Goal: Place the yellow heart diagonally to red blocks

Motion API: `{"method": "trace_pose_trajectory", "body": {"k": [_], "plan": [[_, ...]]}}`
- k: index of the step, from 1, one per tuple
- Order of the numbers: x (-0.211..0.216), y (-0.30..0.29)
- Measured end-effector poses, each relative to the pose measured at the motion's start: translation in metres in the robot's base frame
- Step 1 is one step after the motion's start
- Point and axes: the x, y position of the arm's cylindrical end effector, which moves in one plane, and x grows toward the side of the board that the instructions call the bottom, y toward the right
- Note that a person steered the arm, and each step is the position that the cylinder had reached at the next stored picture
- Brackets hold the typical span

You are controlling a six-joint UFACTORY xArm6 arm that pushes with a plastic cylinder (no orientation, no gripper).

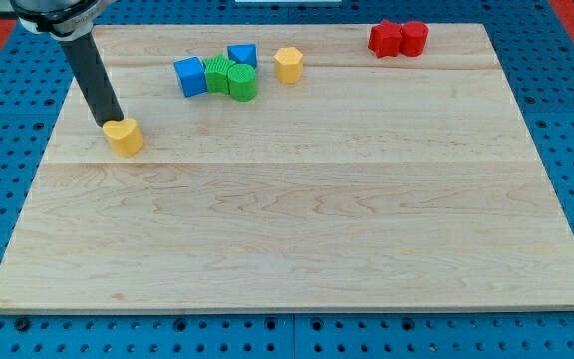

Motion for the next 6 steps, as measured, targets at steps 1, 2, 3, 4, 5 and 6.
{"method": "trace_pose_trajectory", "body": {"k": [1, 2, 3, 4, 5, 6], "plan": [[0.026, 0.006], [0.056, 0.013], [0.080, 0.060], [0.075, 0.120], [0.070, 0.177], [0.066, 0.234]]}}
